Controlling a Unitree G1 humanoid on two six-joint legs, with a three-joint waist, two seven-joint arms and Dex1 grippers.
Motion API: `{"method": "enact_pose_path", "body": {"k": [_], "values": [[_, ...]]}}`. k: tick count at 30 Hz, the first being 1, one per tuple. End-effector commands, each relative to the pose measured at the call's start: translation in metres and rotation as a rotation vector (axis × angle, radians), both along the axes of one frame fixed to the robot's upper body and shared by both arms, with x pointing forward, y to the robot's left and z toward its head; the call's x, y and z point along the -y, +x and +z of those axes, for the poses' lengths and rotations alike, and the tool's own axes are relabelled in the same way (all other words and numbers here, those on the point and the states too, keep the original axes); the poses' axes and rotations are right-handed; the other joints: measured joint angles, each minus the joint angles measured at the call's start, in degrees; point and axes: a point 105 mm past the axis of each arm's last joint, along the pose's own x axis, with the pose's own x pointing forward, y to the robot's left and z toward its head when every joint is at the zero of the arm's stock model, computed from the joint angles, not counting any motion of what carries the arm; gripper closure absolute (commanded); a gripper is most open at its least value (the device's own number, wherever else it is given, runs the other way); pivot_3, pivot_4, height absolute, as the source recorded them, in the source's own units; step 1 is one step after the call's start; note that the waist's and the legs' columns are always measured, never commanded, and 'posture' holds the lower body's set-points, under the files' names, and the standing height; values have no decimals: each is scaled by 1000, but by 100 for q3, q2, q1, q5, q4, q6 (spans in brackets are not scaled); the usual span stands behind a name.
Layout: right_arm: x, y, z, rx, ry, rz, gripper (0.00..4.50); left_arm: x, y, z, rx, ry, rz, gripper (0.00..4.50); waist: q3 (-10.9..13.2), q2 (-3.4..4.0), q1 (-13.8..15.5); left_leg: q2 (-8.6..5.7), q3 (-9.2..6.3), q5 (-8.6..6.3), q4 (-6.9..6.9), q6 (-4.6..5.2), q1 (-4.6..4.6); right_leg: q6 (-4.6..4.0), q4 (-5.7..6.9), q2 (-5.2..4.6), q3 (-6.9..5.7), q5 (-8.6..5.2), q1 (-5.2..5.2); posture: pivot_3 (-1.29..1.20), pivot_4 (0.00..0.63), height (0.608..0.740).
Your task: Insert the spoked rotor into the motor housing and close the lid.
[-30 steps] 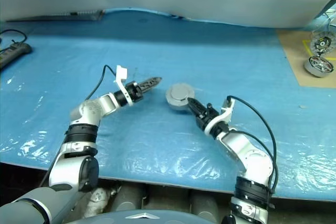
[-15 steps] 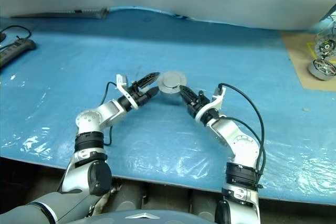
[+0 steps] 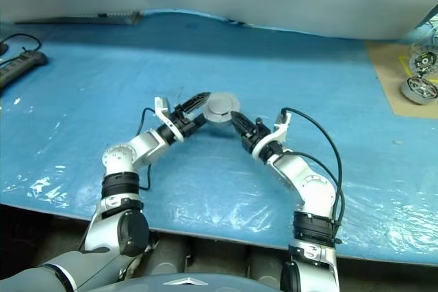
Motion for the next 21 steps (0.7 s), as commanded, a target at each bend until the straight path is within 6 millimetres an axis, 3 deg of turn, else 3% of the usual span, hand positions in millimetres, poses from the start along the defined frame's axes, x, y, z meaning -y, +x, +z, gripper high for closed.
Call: {"method": "enact_pose_path", "body": {"k": [1,9,21], "values": [[-13,-6,35,136,75,62,3462,20,-4,3,-5,-17,-65,0,0,0,0,0,0,0,0,0,0,0,0,0,0,0,0,0,150,740],[-8,-5,37,147,80,46,3462,5,3,-5,-25,6,17,0,0,0,0,0,0,0,2,0,0,1,0,0,-1,1,0,0,150,740],[-15,-7,39,156,94,74,3462,13,2,-2,-32,-30,-23,0,0,0,1,-1,-1,0,7,0,0,4,3,0,-10,3,3,0,150,740]]}}
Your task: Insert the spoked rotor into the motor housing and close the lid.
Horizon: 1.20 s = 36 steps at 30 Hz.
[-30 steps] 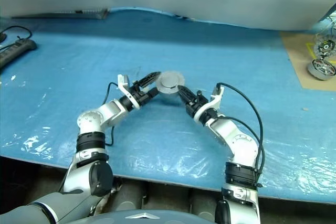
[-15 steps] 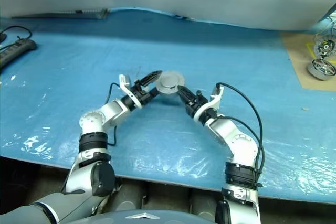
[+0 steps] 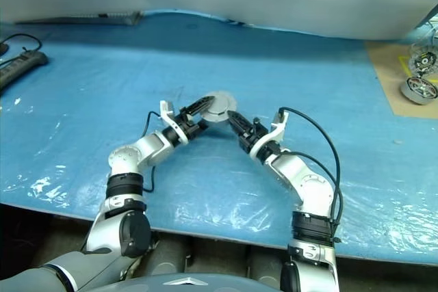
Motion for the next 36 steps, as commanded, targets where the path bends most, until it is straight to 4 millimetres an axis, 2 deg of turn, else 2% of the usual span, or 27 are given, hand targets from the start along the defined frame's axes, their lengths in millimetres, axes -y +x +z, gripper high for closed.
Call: {"method": "enact_pose_path", "body": {"k": [1,3,7,8,13,17,21,26,27,30,36], "values": [[-9,-6,35,135,74,48,3462,9,-2,13,25,-57,-41,176,0,0,1,0,0,0,0,0,0,0,0,0,-1,0,0,0,150,740],[-10,-6,33,131,73,50,3462,11,-4,14,21,-74,-58,612,0,0,0,0,0,0,1,0,0,0,1,0,-1,0,0,0,150,740],[-11,-7,32,126,72,51,3462,13,-9,13,13,-84,-83,1972,0,0,0,0,0,0,2,0,0,-1,3,0,-1,0,0,0,150,740],[-11,-7,32,126,71,51,3462,12,-9,13,12,-85,-84,2125,0,0,1,0,0,0,3,0,0,-1,3,0,-1,0,0,0,150,740],[-6,-6,25,150,-39,32,3462,5,-7,17,21,-96,-59,2115,0,0,2,0,-1,0,4,0,0,-1,4,0,-1,1,1,0,150,740],[0,-1,13,238,-323,7,3462,-1,-2,18,33,-71,-25,2115,0,0,10,0,-3,0,8,0,-1,3,3,0,-13,2,6,0,150,740],[5,3,7,346,-542,-13,1974,-9,10,12,32,-14,38,2115,0,0,15,0,-9,0,15,0,8,10,1,0,-19,7,21,0,150,740],[9,2,-6,521,-836,-33,165,-15,23,13,50,22,81,2115,0,0,31,-1,-10,0,24,0,6,15,2,0,-18,10,22,0,150,740],[10,2,-6,569,-874,-57,0,-17,27,14,55,29,92,2115,0,0,35,-1,-13,0,26,0,4,15,1,-1,-20,10,25,0,150,740],[13,-3,-7,700,-978,-111,0,-22,41,20,76,57,125,2115,1,-1,43,-3,-14,0,29,0,1,16,0,-3,-19,11,26,0,150,740],[23,-6,-13,798,-1137,-230,0,-27,70,33,121,153,222,2115,1,-3,30,-4,-18,2,33,3,1,14,2,-4,-16,13,28,0,150,740]]}}
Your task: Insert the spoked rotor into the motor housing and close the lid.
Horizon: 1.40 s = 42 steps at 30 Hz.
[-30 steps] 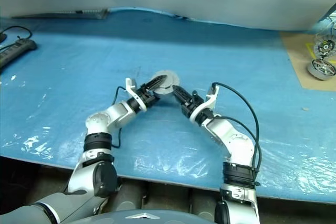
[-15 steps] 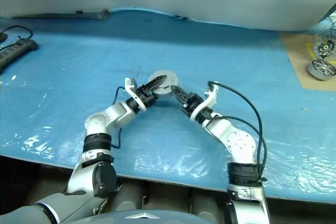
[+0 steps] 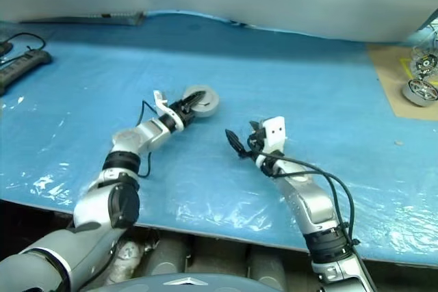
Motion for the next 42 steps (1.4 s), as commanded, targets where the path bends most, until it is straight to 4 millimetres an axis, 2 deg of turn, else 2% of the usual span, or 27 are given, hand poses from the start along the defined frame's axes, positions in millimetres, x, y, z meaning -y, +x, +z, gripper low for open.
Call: {"method": "enact_pose_path", "body": {"k": [1,9,15,17,21,26,30,35,36,39,40,42], "values": [[6,-1,15,184,-89,-71,0,-1,20,34,116,25,55,2115,0,0,-1,-1,0,0,1,0,0,0,0,-1,0,0,1,0,150,740],[8,-3,3,226,-193,-99,0,1,38,44,105,117,158,2115,0,-1,-19,-1,-7,0,1,1,-2,-4,-1,-1,0,2,2,0,150,740],[9,-3,-2,212,-210,-113,0,8,38,30,41,189,172,2115,1,-1,-20,0,-12,4,2,7,-1,-10,1,-2,0,5,7,0,150,740],[11,-3,-3,211,-222,-116,0,9,36,21,10,218,167,1338,1,-1,-19,0,-15,6,2,11,-1,-11,1,-4,1,6,10,0,150,740],[12,-4,-4,201,-214,-125,0,8,33,10,-16,249,152,74,1,-1,-20,-1,-19,9,2,16,6,-12,0,-8,6,6,22,0,150,740],[9,-7,-6,181,-197,-115,0,-1,25,-12,-68,300,117,31,1,-1,-36,-1,-19,8,1,17,53,-15,-3,-11,11,5,63,0,150,740],[5,-10,-7,166,-183,-90,0,-11,11,-32,-92,343,24,31,0,0,-61,-1,-16,8,-2,18,73,-19,-2,-12,18,5,76,0,150,740],[5,-13,-12,143,-181,-69,0,-32,-13,-60,-20,531,-94,31,-4,5,-85,2,10,7,-19,20,110,-46,-5,-11,40,-10,91,0,150,740],[5,-13,-14,138,-180,-64,0,-36,-20,-64,12,573,-118,31,-4,5,-85,4,14,7,-23,21,119,-50,-6,-11,41,-12,98,0,150,740],[7,-15,-16,136,-182,-59,0,-45,-42,-76,209,861,-194,31,-7,9,-133,14,24,5,-46,26,158,-60,-16,-11,47,-19,126,0,150,740],[8,-15,-16,139,-183,-58,0,-45,-49,-75,288,939,-211,31,-7,10,-156,25,27,3,-55,28,178,-67,-19,-12,48,-24,144,0,150,740],[12,-17,-16,133,-168,-72,0,-40,-61,-67,415,984,-201,31,-10,14,-169,35,32,-2,-71,35,200,-81,-23,-9,45,-37,158,0,150,740]]}}
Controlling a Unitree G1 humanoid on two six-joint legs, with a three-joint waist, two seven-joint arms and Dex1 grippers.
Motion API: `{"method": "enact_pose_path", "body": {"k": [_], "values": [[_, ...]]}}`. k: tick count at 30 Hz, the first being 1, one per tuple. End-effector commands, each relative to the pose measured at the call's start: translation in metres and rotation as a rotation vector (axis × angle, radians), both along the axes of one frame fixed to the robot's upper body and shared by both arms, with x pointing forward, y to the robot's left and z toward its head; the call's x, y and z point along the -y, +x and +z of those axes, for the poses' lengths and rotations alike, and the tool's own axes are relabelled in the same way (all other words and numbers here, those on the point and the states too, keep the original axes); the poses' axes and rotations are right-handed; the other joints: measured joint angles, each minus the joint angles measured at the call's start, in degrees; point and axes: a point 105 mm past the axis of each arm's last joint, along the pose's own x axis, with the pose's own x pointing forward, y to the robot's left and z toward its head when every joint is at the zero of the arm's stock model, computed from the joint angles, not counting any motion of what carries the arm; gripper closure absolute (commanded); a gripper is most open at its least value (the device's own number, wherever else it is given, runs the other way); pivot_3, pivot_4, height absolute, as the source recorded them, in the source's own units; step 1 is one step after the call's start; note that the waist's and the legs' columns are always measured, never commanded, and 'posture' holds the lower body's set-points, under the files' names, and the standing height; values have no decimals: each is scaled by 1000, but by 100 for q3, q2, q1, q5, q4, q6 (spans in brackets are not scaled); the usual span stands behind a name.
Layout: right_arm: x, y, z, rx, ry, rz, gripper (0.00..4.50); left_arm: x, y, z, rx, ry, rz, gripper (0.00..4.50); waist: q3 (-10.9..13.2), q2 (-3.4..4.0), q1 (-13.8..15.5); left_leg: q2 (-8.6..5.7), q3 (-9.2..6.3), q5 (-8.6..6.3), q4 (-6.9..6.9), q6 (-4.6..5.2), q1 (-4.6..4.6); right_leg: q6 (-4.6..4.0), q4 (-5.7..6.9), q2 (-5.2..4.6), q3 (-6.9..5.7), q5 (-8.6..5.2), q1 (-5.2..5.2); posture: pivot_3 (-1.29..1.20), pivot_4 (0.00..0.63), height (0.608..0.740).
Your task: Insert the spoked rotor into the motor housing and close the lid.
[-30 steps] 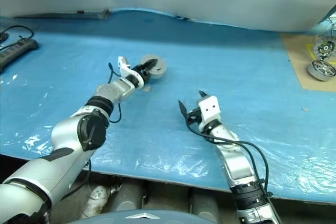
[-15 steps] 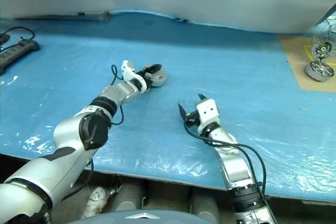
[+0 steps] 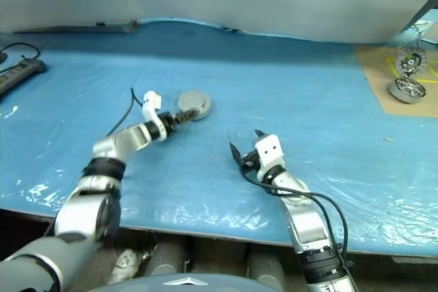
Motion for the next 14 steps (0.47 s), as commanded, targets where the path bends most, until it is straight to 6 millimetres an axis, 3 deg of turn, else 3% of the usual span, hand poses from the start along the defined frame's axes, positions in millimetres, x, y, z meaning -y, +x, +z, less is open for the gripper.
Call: {"method": "enact_pose_path", "body": {"k": [1,7,14], "values": [[7,-3,13,43,61,-17,0,4,-28,-16,104,144,-51,31,-2,5,-14,4,1,0,-3,0,-1,-2,0,2,-1,-3,-2,0,150,740],[11,-15,6,12,98,-35,0,4,-43,7,418,228,3,31,1,3,-22,11,8,-1,-17,1,-19,-1,-7,8,-6,-28,-20,0,150,740],[7,-18,5,7,121,-46,0,12,-47,7,523,283,-50,31,2,2,-37,12,8,7,-18,-12,-85,3,1,13,-1,-24,-97,0,150,740]]}}
